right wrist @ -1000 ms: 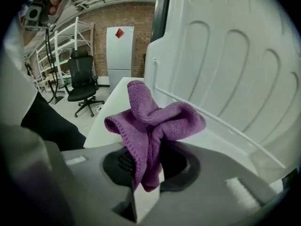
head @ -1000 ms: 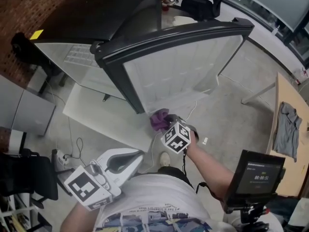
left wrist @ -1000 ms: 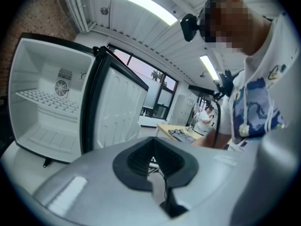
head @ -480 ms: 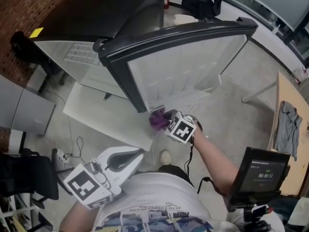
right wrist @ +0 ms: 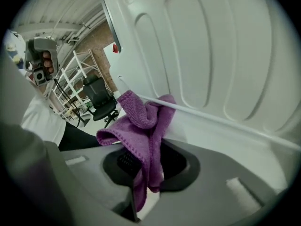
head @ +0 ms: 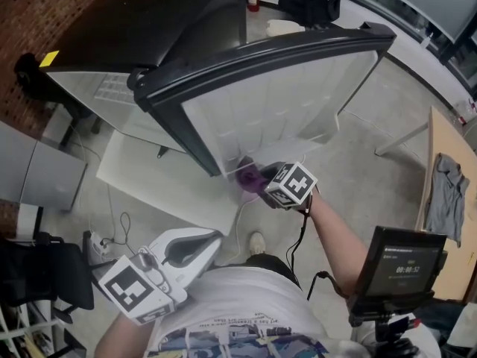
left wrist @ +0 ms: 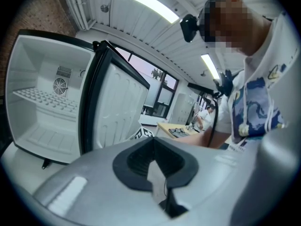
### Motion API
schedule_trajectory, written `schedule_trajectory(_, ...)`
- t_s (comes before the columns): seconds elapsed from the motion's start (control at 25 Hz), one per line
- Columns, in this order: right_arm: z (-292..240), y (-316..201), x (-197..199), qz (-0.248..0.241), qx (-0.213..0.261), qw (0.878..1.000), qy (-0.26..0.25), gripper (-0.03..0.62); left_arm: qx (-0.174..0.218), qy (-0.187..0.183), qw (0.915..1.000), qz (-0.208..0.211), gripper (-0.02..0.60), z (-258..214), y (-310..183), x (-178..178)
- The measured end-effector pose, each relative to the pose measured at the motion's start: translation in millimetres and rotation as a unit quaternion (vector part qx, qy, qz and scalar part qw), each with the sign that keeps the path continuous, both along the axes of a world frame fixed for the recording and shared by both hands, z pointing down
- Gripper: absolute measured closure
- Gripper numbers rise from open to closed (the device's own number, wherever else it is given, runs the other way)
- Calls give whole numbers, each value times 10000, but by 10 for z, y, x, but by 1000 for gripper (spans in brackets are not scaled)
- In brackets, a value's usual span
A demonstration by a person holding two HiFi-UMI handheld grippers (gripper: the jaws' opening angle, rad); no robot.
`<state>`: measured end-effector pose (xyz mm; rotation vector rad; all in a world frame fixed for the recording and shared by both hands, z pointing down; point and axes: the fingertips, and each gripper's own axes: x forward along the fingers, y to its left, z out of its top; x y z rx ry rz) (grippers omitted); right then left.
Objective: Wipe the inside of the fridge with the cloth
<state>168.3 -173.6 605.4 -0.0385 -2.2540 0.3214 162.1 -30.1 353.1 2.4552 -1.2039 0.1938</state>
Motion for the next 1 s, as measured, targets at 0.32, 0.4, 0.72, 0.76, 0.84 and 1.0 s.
schedule_trajectory(0.32,-14,-175,163,285,19,9996,-52,514,-19,-24,9999,116,574,-13,-96,107)
schedule_trajectory(0.4,-17,-222,217,363,28,9993,-41,514,-28,-26,9999,157,574,-9,-115,129)
schedule_trajectory(0.72,-6,-481,471,703,9,9975,-43,514,-31,-64,9995,297,574,-6,-234,258)
schedule_trajectory(0.76,-6,-521,512,754,10,9971,-42,514,-29,-68,9995,313,573,-6,-251,278)
schedule_trajectory(0.84,-5,-602,594,867,-9,9962,-53,514,-30,-72,9994,334,574,-4,-287,314)
schedule_trajectory(1.0,-10,-763,789,1090,-57,9940,-92,514,-60,-98,9991,396,574,-2,-370,426)
